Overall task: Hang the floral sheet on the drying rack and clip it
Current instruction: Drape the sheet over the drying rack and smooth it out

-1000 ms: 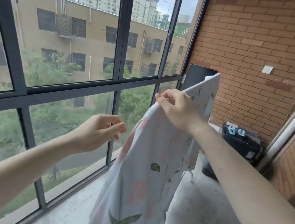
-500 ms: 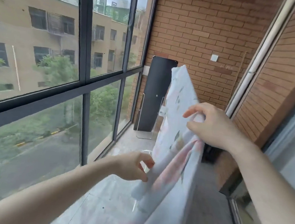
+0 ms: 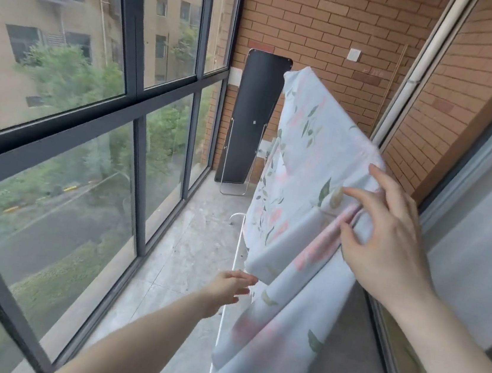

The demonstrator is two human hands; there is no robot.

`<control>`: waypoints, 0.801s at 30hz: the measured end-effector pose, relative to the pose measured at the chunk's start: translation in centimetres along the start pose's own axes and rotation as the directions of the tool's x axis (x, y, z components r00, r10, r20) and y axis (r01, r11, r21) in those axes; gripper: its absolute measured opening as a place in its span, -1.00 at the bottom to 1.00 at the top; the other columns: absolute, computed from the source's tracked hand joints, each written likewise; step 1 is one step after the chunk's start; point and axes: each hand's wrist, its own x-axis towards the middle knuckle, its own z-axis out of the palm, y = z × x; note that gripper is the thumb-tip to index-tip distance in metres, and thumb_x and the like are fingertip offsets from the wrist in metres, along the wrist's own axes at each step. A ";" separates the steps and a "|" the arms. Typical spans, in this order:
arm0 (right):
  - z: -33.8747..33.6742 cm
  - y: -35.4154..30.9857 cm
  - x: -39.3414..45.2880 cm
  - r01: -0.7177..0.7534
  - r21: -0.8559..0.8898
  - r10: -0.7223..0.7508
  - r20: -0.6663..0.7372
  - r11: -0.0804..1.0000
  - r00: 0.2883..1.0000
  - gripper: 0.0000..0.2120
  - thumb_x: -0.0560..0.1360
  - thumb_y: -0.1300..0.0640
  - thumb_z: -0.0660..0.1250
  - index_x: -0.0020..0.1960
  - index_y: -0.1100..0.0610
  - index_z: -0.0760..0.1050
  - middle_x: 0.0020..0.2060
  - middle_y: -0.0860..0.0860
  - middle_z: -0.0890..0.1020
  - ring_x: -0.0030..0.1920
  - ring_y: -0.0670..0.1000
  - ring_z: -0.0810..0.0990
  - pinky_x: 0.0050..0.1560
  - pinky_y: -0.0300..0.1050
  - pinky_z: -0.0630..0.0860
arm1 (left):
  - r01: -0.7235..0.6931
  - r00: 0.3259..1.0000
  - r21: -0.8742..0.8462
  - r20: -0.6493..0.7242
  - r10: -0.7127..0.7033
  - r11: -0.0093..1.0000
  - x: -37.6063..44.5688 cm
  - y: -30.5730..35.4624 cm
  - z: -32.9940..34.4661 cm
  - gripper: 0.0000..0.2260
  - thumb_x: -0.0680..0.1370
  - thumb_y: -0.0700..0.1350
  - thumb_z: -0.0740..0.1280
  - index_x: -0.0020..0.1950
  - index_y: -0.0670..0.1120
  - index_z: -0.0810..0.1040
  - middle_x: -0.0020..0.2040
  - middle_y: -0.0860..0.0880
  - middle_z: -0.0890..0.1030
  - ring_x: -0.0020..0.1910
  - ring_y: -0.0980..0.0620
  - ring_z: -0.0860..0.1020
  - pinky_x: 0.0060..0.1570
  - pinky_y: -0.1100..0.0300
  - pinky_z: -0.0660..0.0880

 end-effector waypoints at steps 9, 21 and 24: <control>1.8 -4.1 -6.9 -0.111 0.141 0.129 -0.126 0.984 0.984 -0.60 0.40 0.31 0.53 0.16 -0.02 0.62 0.04 -0.14 0.57 0.01 -0.09 0.57 0.07 -0.34 0.39 | 0.010 0.990 -0.210 0.143 0.020 0.978 1.0 7.2 -1.1 -0.24 0.34 0.28 0.45 0.45 -0.03 0.41 0.40 -0.06 0.49 0.40 -0.12 0.47 0.44 -0.10 0.41; 11.3 -9.7 -10.6 -0.722 0.175 0.685 0.232 0.669 0.691 -0.53 0.46 0.04 0.56 0.27 -0.17 0.44 0.14 -0.28 0.60 -0.13 -0.26 0.66 -0.07 -0.24 0.51 | 0.134 0.901 -0.025 0.420 -0.111 0.991 5.0 7.6 -4.0 -0.23 0.36 0.21 0.55 0.51 0.04 0.41 0.55 -0.02 0.36 0.52 -0.12 0.33 0.52 -0.07 0.28; 12.4 -10.2 -10.2 -0.723 0.122 0.710 0.138 0.680 0.691 -0.51 0.45 0.04 0.56 0.29 -0.13 0.44 0.12 -0.25 0.60 -0.13 -0.26 0.65 -0.03 -0.14 0.55 | 0.116 0.861 -0.088 0.506 -0.056 0.989 4.5 7.9 -3.2 -0.37 0.45 0.24 0.48 0.47 0.03 0.50 0.42 0.06 0.55 0.45 0.03 0.44 0.51 -0.05 0.21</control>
